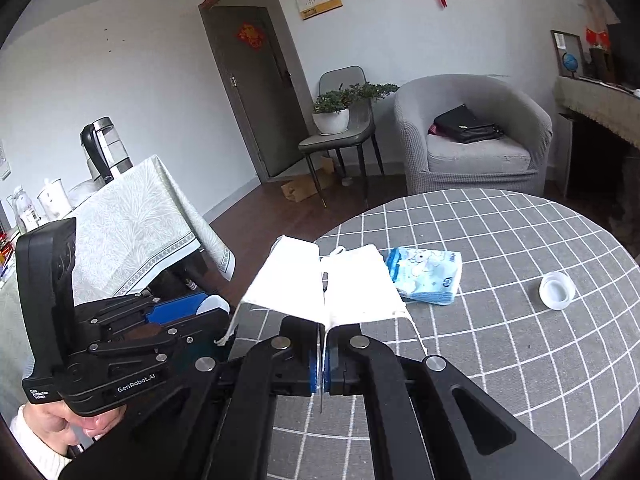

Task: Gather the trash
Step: 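Carry the lid in the left tool and the white box in the right tool over the bin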

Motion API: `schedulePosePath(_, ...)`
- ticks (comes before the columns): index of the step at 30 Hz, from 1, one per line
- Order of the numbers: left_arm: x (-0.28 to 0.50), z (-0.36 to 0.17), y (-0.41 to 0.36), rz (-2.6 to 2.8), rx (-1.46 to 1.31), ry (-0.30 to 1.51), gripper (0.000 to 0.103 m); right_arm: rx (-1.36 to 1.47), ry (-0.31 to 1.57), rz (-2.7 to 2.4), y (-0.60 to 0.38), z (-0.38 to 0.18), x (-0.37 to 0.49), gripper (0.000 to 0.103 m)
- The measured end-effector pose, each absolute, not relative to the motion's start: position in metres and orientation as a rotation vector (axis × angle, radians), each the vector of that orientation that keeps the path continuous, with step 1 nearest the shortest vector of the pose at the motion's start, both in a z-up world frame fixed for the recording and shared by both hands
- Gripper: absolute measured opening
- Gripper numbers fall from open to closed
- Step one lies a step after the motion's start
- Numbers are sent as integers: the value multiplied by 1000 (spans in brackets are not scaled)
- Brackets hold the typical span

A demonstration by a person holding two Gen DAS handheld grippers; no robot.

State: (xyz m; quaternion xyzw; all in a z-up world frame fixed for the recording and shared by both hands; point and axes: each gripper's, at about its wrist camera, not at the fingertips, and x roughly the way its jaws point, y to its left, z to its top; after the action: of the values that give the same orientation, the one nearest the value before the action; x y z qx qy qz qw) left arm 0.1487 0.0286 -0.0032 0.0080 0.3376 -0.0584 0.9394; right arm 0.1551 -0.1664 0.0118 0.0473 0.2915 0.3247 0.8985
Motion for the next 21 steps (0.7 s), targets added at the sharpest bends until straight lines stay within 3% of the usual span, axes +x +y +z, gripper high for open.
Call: schedulePosePath(21,131,-53,173,88,-52,800,32,-7,678,827,-22,-7,149,2)
